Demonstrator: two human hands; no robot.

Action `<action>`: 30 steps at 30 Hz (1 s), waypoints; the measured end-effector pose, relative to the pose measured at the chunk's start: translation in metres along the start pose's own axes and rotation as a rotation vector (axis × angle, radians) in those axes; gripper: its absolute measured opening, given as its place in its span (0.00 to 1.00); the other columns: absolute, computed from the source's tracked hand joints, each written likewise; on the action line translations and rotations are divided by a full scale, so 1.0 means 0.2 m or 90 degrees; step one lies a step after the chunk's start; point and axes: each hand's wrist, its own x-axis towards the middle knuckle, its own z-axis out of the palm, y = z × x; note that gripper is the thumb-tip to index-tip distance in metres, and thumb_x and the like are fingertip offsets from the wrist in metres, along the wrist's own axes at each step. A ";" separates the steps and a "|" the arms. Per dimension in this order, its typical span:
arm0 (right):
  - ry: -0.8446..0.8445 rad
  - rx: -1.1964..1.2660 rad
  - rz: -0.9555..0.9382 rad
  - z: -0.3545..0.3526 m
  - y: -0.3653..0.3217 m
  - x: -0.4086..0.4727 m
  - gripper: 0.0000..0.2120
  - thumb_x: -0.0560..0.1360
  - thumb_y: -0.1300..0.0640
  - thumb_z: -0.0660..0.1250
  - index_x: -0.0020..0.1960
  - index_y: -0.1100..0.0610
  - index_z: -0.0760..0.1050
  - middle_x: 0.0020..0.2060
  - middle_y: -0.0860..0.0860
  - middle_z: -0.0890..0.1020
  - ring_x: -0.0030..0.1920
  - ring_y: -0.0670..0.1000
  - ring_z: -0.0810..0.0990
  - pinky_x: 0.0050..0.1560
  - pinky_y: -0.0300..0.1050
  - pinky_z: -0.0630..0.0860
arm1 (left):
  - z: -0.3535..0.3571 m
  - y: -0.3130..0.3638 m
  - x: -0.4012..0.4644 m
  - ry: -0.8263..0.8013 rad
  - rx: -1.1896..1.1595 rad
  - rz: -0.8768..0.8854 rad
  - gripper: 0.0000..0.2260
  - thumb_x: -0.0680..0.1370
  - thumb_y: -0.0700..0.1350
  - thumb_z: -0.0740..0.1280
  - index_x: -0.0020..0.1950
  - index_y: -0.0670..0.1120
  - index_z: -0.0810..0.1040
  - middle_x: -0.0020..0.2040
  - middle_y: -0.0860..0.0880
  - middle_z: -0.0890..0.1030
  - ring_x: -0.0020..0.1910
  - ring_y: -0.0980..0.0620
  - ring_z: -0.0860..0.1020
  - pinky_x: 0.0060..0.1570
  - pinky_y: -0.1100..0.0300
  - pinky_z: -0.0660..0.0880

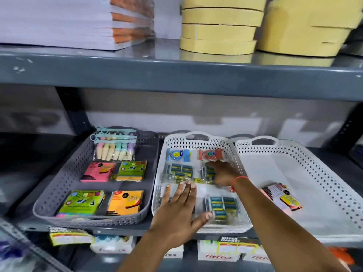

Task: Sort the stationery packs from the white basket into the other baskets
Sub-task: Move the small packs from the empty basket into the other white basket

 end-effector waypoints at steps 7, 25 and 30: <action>0.044 0.021 -0.004 0.01 0.03 -0.02 0.40 0.66 0.70 0.63 0.74 0.48 0.58 0.74 0.56 0.63 0.70 0.60 0.64 0.68 0.58 0.69 | 0.00 0.01 0.01 -0.029 0.002 -0.012 0.47 0.63 0.73 0.28 0.76 0.48 0.36 0.77 0.50 0.37 0.74 0.54 0.33 0.72 0.48 0.31; 0.088 0.225 0.464 0.05 0.60 -0.51 0.44 0.60 0.45 0.74 0.71 0.53 0.60 0.67 0.58 0.69 0.68 0.62 0.66 0.66 0.60 0.69 | 0.02 0.53 0.28 -0.063 0.056 0.226 0.42 0.70 0.71 0.39 0.77 0.47 0.45 0.78 0.47 0.44 0.77 0.50 0.40 0.70 0.48 0.32; 0.132 0.261 0.453 0.06 0.61 -0.53 0.42 0.62 0.51 0.76 0.70 0.56 0.58 0.65 0.60 0.68 0.66 0.62 0.66 0.62 0.61 0.74 | 0.04 0.52 0.28 -0.063 0.066 0.210 0.40 0.72 0.71 0.44 0.77 0.49 0.43 0.78 0.49 0.42 0.76 0.51 0.40 0.71 0.47 0.33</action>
